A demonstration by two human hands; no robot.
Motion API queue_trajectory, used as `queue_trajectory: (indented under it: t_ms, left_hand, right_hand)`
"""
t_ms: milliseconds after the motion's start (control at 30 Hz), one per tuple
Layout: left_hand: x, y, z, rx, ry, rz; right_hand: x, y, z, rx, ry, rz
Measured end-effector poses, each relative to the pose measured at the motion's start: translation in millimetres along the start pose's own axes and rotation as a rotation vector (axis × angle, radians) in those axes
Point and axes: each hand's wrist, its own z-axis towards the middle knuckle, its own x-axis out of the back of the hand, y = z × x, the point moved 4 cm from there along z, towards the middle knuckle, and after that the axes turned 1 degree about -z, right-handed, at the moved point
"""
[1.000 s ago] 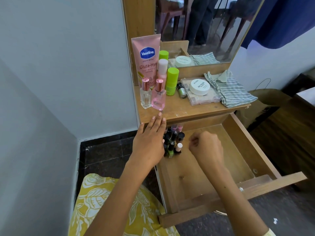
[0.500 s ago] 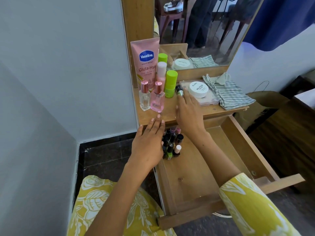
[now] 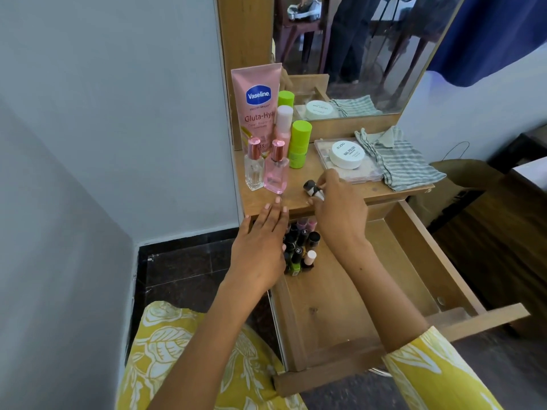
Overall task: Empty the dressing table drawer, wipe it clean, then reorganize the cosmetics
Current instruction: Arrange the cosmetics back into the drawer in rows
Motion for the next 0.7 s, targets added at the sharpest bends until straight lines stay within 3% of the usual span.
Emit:
queue_trajectory:
  t_ms: [300,433,700]
  left_hand:
    - [-2.5,-1.1,1.0,0.004,0.001,-0.027]
    - [-3.3,-0.6,1.3,0.007,-0.002,-0.026]
    - [-2.4,0.3,1.4,0.01,-0.013,-0.014]
  right_hand:
    - [-13.9,56.3,-50.0,-0.122,-0.133,0.181]
    - [-32.1,72.2,-59.2,-0.259,-0.278,0.252]
    - [-55.9,70.1,-71.4,-0.228,-0.332,0.229]
